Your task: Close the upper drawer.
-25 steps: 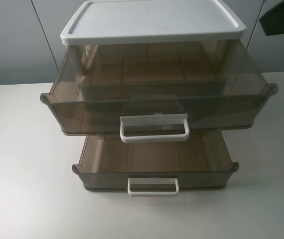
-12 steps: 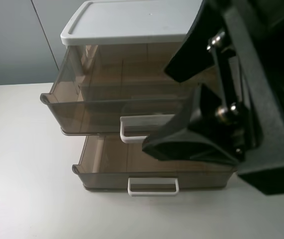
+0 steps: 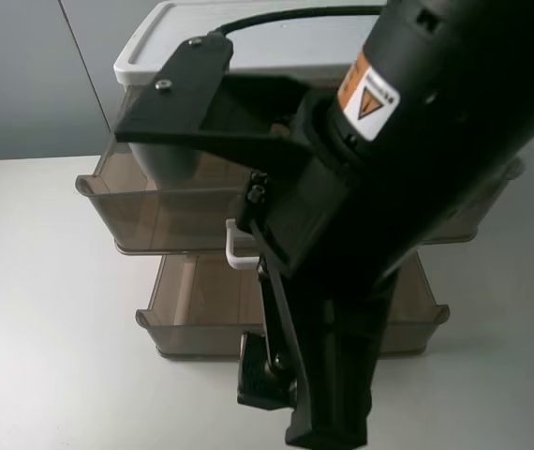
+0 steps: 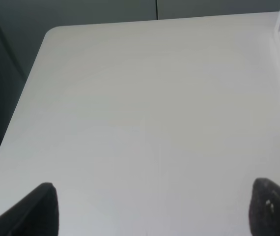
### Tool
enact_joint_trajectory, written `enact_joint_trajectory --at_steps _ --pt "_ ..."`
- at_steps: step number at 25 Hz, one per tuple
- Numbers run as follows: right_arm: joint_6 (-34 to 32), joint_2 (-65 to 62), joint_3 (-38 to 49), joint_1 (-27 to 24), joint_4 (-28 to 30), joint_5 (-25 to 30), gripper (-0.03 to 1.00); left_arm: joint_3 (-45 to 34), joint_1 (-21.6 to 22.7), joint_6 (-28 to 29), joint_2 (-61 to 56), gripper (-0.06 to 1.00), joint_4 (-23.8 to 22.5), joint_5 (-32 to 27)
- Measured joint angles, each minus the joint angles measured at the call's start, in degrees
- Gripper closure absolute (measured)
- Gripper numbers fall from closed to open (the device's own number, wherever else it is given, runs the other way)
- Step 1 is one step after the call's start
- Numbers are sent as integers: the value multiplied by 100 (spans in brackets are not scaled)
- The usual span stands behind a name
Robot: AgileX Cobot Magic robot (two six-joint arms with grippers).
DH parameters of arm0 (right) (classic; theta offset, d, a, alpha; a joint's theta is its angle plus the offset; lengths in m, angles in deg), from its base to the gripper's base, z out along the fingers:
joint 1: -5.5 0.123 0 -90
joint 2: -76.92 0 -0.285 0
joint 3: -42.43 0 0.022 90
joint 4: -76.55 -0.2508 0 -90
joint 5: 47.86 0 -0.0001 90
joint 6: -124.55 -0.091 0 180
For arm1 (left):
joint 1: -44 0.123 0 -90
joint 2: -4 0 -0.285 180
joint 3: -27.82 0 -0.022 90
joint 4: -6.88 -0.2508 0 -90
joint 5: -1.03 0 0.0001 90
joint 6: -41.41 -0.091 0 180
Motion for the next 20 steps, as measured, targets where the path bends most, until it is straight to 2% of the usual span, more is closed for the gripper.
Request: enact_joint_trajectory --at_steps 5,12,20 --pt "-82 290 -9 23 655 -83 34 0 0 0 0 20 0 0" --pt "-404 326 -9 -3 2062 -542 34 0 0 0 0 20 0 0" --pt "-447 347 -9 -514 2269 -829 34 0 0 0 0 20 0 0"
